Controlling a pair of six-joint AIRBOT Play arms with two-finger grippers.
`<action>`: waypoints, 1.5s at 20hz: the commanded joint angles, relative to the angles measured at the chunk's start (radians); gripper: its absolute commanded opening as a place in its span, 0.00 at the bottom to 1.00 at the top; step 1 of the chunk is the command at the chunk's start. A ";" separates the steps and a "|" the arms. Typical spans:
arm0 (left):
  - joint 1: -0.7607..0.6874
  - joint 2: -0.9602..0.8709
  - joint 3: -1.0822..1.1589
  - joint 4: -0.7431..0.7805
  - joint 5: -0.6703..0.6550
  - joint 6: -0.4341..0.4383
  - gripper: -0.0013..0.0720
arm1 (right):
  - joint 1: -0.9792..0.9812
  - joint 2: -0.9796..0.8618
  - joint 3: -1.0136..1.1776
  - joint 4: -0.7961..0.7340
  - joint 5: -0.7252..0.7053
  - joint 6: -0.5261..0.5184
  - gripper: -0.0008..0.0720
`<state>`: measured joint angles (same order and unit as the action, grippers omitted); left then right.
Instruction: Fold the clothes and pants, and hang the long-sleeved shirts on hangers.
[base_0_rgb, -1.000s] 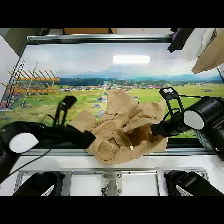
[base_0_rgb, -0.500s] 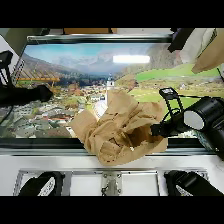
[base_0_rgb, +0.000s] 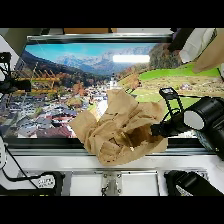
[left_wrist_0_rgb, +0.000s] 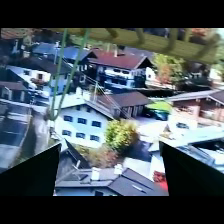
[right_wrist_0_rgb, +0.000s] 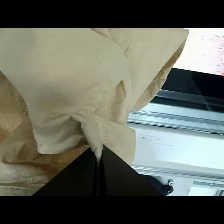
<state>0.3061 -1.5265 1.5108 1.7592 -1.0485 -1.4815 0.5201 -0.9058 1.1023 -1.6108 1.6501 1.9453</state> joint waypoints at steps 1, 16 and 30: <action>0.051 -0.171 0.092 0.056 0.063 0.013 0.92 | 0.000 0.000 0.000 0.000 0.000 0.000 0.03; 0.109 -0.575 0.359 0.056 0.137 0.039 0.92 | 0.000 0.000 0.000 0.000 0.000 0.000 0.03; 0.107 -0.594 0.359 0.055 0.113 0.038 0.16 | 0.000 0.000 0.000 0.000 0.000 0.000 0.03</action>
<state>0.4137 -2.1197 1.8687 1.8214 -0.9203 -1.4418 0.5201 -0.9062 1.1023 -1.6104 1.6497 1.9453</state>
